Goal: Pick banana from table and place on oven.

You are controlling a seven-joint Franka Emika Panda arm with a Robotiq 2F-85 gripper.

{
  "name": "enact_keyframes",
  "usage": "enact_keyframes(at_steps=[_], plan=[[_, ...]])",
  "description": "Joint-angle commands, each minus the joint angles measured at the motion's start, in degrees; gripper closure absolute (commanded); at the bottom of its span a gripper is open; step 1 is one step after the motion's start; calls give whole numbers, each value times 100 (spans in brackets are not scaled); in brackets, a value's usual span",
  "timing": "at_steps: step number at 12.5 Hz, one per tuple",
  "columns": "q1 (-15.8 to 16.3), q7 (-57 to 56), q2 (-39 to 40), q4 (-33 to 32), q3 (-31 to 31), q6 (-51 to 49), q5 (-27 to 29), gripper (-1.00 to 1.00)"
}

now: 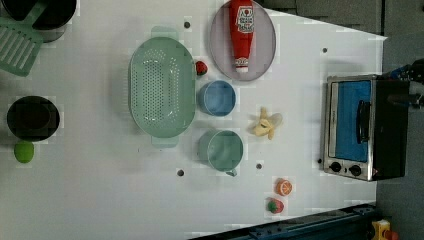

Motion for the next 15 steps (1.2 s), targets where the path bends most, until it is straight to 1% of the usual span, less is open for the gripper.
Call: enact_keyframes(at_steps=[1, 3, 6, 8, 12, 15], plan=[[-180, 191, -2110, -1058, -95, -1017, 4, -60], [-180, 191, -2110, -1059, -93, -1017, 4, -100], [-179, 191, -2055, -1118, -90, -1011, 4, -100], [-178, 191, -1883, -1310, -88, -872, 4, -100], [-177, 191, -1270, -1894, -82, -29, 5, -100], [-177, 191, -757, -2358, -83, 886, 5, -100]])
